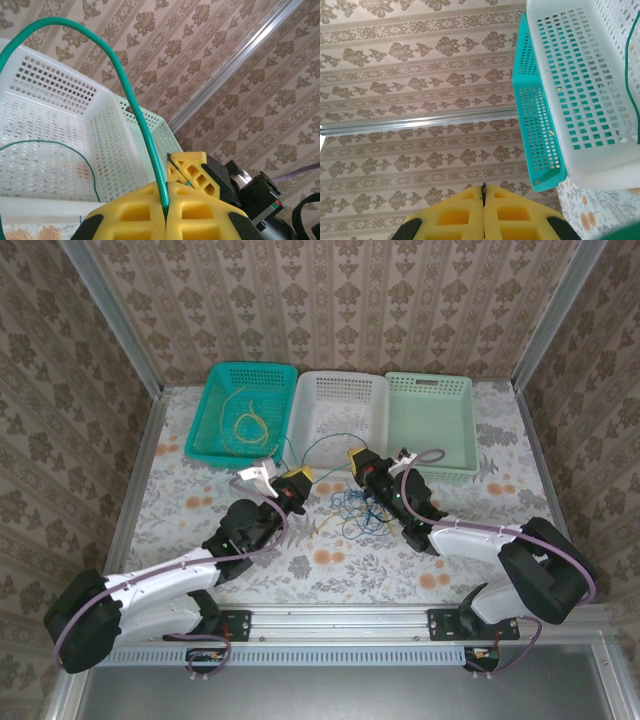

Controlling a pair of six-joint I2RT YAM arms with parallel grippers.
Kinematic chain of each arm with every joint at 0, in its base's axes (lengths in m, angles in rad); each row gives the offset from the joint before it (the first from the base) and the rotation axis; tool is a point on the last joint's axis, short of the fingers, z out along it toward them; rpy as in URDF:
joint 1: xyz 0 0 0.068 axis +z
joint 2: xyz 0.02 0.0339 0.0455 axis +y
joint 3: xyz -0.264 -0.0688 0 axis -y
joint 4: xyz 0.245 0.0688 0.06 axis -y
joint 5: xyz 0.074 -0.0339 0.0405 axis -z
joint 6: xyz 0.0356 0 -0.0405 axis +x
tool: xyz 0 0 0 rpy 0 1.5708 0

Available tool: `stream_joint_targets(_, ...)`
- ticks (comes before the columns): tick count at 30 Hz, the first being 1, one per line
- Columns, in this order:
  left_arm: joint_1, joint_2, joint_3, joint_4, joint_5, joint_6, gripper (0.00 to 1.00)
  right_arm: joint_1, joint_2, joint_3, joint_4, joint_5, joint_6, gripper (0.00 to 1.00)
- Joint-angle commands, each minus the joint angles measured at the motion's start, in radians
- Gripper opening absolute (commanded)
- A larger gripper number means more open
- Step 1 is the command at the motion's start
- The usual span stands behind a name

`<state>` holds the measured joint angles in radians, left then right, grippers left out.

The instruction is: Untangle the cables

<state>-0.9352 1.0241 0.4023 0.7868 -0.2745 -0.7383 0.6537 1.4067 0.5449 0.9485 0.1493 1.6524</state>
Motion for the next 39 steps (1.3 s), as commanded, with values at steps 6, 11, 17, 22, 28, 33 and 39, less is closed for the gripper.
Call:
stream_joint_targets(6, 0.003, -0.104, -0.035, -0.089, -0.187, 0.043, 0.0, -0.09, -0.072, -0.05, 0.046, 0.201, 0.106, 0.0)
stream_joint_targets(11, 0.006, -0.11, -0.037, -0.108, -0.188, 0.039, 0.02, -0.095, -0.098, -0.045, -0.007, 0.191, 0.109, 0.0)
stream_joint_targets(17, 0.005, -0.103, -0.009, -0.106, -0.157, 0.072, 0.38, -0.095, -0.088, 0.016, -0.05, 0.146, 0.047, 0.0)
stream_joint_targets(22, 0.007, -0.222, -0.001, -0.218, -0.188, 0.154, 0.76, -0.118, -0.171, 0.149, -0.349, 0.112, -0.169, 0.0)
stream_joint_targets(28, 0.085, -0.447, 0.007, -0.465, -0.222, 0.192, 0.87, -0.153, -0.108, 0.602, -0.902, 0.016, -0.701, 0.0)
stream_joint_targets(33, 0.192, -0.584, -0.006, -0.602, -0.159, 0.153, 0.87, -0.164, 0.109, 0.921, -1.16, -0.047, -1.021, 0.0)
stream_joint_targets(39, 0.255, -0.633, -0.009, -0.697, -0.109, 0.125, 0.88, -0.19, 0.327, 1.214, -1.404, -0.149, -1.158, 0.0)
